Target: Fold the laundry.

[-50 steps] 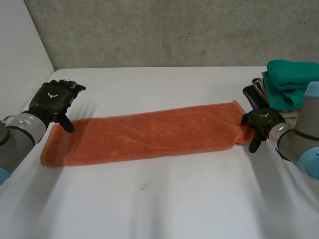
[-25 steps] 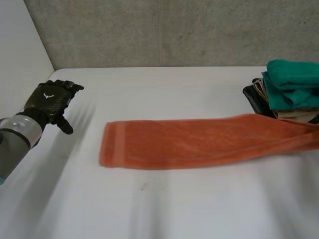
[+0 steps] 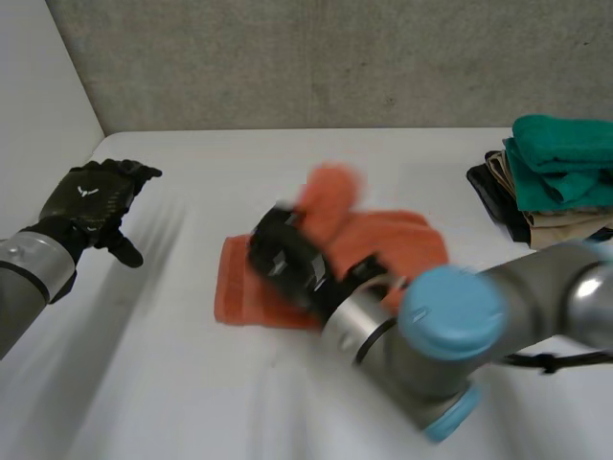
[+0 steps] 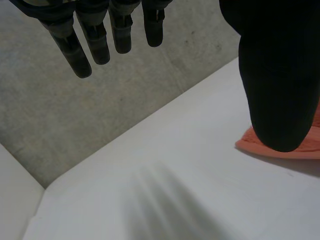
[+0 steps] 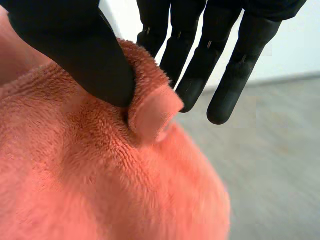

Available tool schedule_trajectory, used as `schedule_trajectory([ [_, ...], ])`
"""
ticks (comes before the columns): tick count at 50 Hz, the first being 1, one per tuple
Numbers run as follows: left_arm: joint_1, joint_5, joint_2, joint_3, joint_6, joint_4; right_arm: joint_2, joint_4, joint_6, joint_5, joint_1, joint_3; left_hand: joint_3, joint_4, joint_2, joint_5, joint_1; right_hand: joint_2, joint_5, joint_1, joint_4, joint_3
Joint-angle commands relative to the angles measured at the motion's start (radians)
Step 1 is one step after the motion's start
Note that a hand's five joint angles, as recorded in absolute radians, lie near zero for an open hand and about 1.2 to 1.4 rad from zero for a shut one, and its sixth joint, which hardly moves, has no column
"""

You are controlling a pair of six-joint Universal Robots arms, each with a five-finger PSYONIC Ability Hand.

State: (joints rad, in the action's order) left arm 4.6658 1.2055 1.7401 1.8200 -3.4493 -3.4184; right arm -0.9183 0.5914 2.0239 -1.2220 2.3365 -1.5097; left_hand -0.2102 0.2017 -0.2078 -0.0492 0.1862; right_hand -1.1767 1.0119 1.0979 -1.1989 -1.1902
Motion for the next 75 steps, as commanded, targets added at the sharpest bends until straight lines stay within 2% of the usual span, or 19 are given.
schedule_trajectory([
  [1,-0.036,0.005,0.003,0.001,-0.001,-0.001,0.099,-0.136,-0.002,-0.077,0.064,0.106,0.036,-0.027,0.033,0.049,-0.012,0.837,-0.847,-0.759,0.86,0.851],
  [2,-0.041,0.005,0.003,0.001,-0.001,-0.001,0.084,-0.13,0.013,-0.106,0.061,0.105,0.036,-0.027,0.033,0.049,-0.012,1.002,-1.012,-0.923,1.024,1.016],
  [7,-0.073,0.009,-0.002,-0.011,0.001,-0.004,-0.054,-0.078,0.252,-0.27,0.024,0.039,0.036,-0.027,0.033,0.049,-0.012,1.002,-1.012,-0.923,1.024,1.016],
  [11,-0.119,0.012,-0.001,-0.024,0.006,-0.007,-0.221,-0.134,0.56,-0.301,-0.072,-0.058,0.036,-0.027,0.033,0.049,-0.012,1.002,-1.012,-0.923,1.024,1.016],
  [16,-0.185,0.016,0.022,-0.03,0.009,-0.012,-0.234,-0.335,0.772,-0.292,-0.198,-0.124,0.036,-0.027,0.033,0.049,-0.012,1.002,-1.012,-0.923,1.024,1.016],
  [21,-0.243,0.04,0.052,-0.03,0.009,-0.012,-0.176,-0.446,0.733,-0.304,-0.305,-0.156,0.036,-0.027,0.033,0.049,-0.012,0.997,-1.007,-0.918,1.019,1.01],
  [25,-0.253,0.065,0.052,-0.033,0.01,-0.012,-0.126,-0.458,0.652,-0.324,-0.374,-0.156,0.036,-0.027,0.033,0.049,-0.012,0.429,-0.438,-0.35,0.451,0.442],
  [26,-0.251,0.068,0.05,-0.033,0.01,-0.012,-0.119,-0.453,0.612,-0.333,-0.387,-0.144,0.036,-0.027,0.033,0.049,-0.012,-0.024,0.014,0.103,-0.002,-0.01],
  [27,-0.249,0.072,0.049,-0.033,0.012,-0.012,-0.12,-0.447,0.599,-0.341,-0.388,-0.138,0.036,-0.027,0.033,0.049,-0.012,-0.218,0.208,0.296,-0.195,-0.204],
  [35,-0.207,0.071,0.0,-0.024,0.016,-0.004,-0.255,-0.144,0.547,-0.412,-0.214,-0.093,0.036,-0.027,0.033,0.049,-0.012,-0.22,0.21,0.298,-0.197,-0.206],
  [45,-0.157,0.074,-0.054,0.002,0.076,0.005,0.019,-0.134,0.483,-0.105,0.093,0.084,0.036,-0.027,0.033,0.049,-0.012,-0.22,0.21,0.298,-0.197,-0.206],
  [48,-0.154,0.075,-0.051,0.001,0.108,0.005,0.094,-0.205,0.48,-0.096,0.121,0.149,0.036,-0.027,0.033,0.049,-0.012,-0.22,0.21,0.298,-0.197,-0.206],
  [51,-0.16,0.082,-0.044,-0.007,0.121,0.014,0.128,-0.329,0.486,-0.119,0.129,0.229,0.036,-0.027,0.033,0.049,-0.012,0.896,-0.905,-0.817,0.918,0.909],
  [52,-0.165,0.085,-0.039,-0.011,0.127,0.019,0.125,-0.352,0.493,-0.135,0.121,0.247,0.036,-0.027,0.033,0.049,-0.012,1.002,-1.012,-0.923,1.024,1.016],
  [58,-0.219,0.101,-0.001,-0.074,0.134,0.036,-0.011,-0.383,0.812,-0.381,0.017,0.286,0.036,-0.027,0.033,0.049,-0.012,1.002,-1.012,-0.923,1.024,1.016],
  [60,-0.26,0.121,0.025,-0.118,0.137,0.06,-0.048,-0.389,0.912,-0.369,-0.011,0.273,0.036,-0.027,0.033,0.049,-0.012,1.002,-1.012,-0.923,1.024,1.016],
  [64,-0.338,0.17,0.097,-0.204,0.148,0.126,-0.073,-0.448,1.093,-0.23,-0.092,0.275,0.036,-0.027,0.033,0.049,-0.012,1.002,-1.012,-0.923,1.024,1.016],
  [68,-0.418,0.23,0.193,-0.283,0.16,0.203,0.001,-0.548,1.127,-0.157,-0.134,0.342,0.036,-0.027,0.033,0.049,-0.012,1.002,-1.012,-0.923,1.024,1.016],
  [75,-0.475,0.341,0.351,-0.353,0.183,0.318,0.195,-0.784,1.132,-0.151,-0.163,0.529,0.036,-0.027,0.033,0.049,-0.012,1.002,-1.012,-0.923,1.024,1.016],
])
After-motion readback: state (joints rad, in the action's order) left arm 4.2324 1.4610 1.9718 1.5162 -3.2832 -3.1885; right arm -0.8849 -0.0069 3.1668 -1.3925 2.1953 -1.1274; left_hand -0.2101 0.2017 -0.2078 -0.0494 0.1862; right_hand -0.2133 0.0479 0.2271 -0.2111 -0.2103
